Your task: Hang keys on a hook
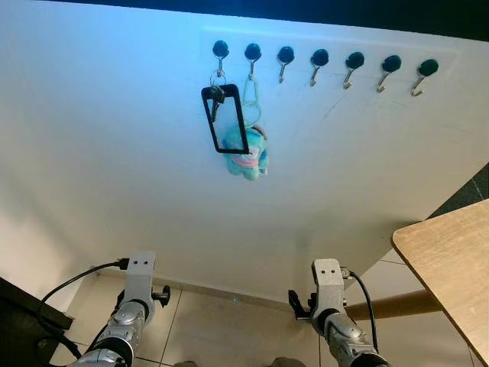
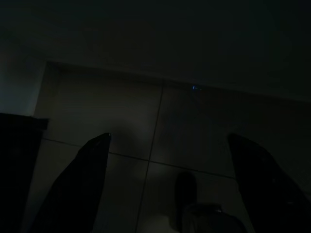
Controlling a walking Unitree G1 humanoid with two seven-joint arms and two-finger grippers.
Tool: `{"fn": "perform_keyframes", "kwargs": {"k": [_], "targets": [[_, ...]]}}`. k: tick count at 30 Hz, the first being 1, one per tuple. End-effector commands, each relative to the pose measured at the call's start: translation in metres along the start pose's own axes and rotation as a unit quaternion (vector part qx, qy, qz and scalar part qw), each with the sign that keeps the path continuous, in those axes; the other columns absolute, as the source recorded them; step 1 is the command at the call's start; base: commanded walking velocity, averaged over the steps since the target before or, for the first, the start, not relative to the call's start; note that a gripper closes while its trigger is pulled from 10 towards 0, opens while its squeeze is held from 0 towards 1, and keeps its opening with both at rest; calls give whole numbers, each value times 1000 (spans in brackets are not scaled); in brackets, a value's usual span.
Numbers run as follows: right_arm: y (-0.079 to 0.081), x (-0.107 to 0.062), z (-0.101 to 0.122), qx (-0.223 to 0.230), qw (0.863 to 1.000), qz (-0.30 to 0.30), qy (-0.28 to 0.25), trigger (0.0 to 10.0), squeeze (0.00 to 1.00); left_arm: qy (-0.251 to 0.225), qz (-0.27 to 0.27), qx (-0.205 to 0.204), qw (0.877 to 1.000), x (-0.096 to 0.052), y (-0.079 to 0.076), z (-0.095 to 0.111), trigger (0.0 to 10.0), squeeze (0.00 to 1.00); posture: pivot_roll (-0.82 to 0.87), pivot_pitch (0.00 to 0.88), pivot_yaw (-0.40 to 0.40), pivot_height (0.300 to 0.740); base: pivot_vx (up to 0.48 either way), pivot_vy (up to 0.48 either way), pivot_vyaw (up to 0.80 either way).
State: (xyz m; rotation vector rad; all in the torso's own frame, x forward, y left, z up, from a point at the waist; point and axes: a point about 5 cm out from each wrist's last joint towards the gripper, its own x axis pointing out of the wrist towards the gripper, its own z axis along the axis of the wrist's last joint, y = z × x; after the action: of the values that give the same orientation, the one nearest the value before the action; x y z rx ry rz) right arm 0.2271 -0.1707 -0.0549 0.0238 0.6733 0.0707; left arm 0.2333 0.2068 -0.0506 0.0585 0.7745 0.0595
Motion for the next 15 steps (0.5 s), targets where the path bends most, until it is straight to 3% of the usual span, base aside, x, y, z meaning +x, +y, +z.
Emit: {"fn": "perform_keyframes", "kwargs": {"k": [1, 15], "targets": [[1, -1, -7, 2, 1000, -1, 15, 10000, 0, 7, 2, 8, 1000, -2, 3, -6, 10000, 0, 66, 80, -13, 740, 0, 0, 0], [0, -4, -11, 2, 1000, -14, 15, 10000, 0, 10, 1, 18, 1000, -3, 7, -9, 10000, 0, 67, 87, -5, 740, 0, 0, 0]]}}
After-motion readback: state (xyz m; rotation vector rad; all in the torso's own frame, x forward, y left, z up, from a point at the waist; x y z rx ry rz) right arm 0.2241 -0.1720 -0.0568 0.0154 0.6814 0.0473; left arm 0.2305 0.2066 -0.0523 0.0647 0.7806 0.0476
